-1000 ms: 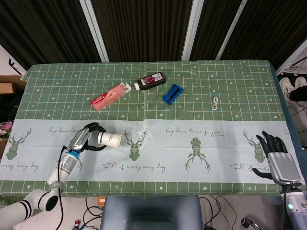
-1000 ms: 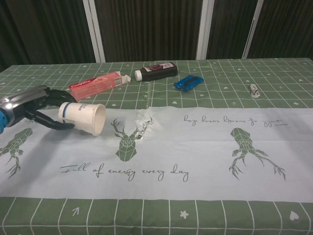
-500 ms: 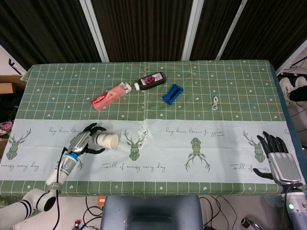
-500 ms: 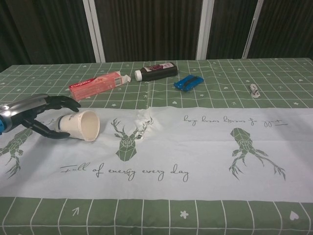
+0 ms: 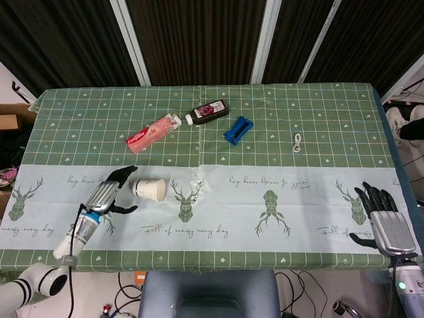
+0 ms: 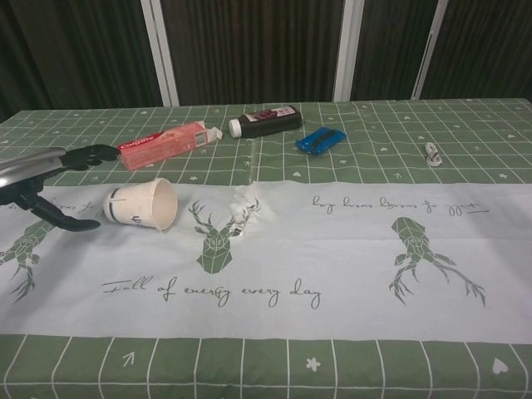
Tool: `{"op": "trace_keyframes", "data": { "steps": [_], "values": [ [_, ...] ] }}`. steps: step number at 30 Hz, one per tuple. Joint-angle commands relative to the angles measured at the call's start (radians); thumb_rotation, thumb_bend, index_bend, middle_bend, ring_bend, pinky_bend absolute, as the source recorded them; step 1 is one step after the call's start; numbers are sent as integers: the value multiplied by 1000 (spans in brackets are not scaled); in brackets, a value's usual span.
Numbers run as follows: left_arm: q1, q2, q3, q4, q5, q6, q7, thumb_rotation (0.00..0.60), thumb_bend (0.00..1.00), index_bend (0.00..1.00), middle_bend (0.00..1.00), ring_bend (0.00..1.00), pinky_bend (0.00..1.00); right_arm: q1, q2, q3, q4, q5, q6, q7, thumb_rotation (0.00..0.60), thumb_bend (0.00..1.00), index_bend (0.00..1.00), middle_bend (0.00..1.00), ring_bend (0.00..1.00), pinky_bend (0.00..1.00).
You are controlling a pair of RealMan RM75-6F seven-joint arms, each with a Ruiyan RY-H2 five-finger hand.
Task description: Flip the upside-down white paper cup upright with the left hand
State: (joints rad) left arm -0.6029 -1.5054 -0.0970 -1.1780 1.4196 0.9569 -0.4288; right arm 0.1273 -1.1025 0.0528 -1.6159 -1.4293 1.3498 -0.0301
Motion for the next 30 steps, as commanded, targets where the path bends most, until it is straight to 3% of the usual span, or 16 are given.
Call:
{"op": "trace_keyframes", "data": {
  "steps": [1, 4, 8, 14, 26, 30],
  "values": [
    [14, 50, -1, -75, -19, 29, 129, 598, 182, 1, 2, 0, 7, 0, 0, 0, -1, 1, 1, -1, 600, 0, 0, 1, 0, 2],
    [11, 77, 2, -115, -13, 46, 242, 598, 182, 4, 4, 0, 5, 0, -1, 0, -4, 2, 0, -5, 600, 0, 0, 0, 0, 2],
    [-12, 109, -1, -227, -19, 58, 533, 599, 180, 4, 3, 1, 5, 1, 1, 2, -9, 8, -4, -1, 600, 0, 0, 0, 0, 2],
    [-52, 62, -40, -353, -199, 47, 958, 599, 179, 6, 4, 2, 5, 4, 8, 4, -16, 19, -16, 12, 600, 0, 0, 1, 0, 2],
    [-158, -75, -76, -386, -509, 103, 1409, 600, 180, 7, 3, 1, 4, 4, 22, 7, -15, 26, -23, 46, 600, 0, 0, 1, 0, 2],
    [-193, -108, -86, -379, -598, 124, 1488, 600, 179, 7, 2, 1, 5, 4, 25, 8, -14, 27, -25, 54, 600, 0, 1, 1, 0, 2]
  ]
}}
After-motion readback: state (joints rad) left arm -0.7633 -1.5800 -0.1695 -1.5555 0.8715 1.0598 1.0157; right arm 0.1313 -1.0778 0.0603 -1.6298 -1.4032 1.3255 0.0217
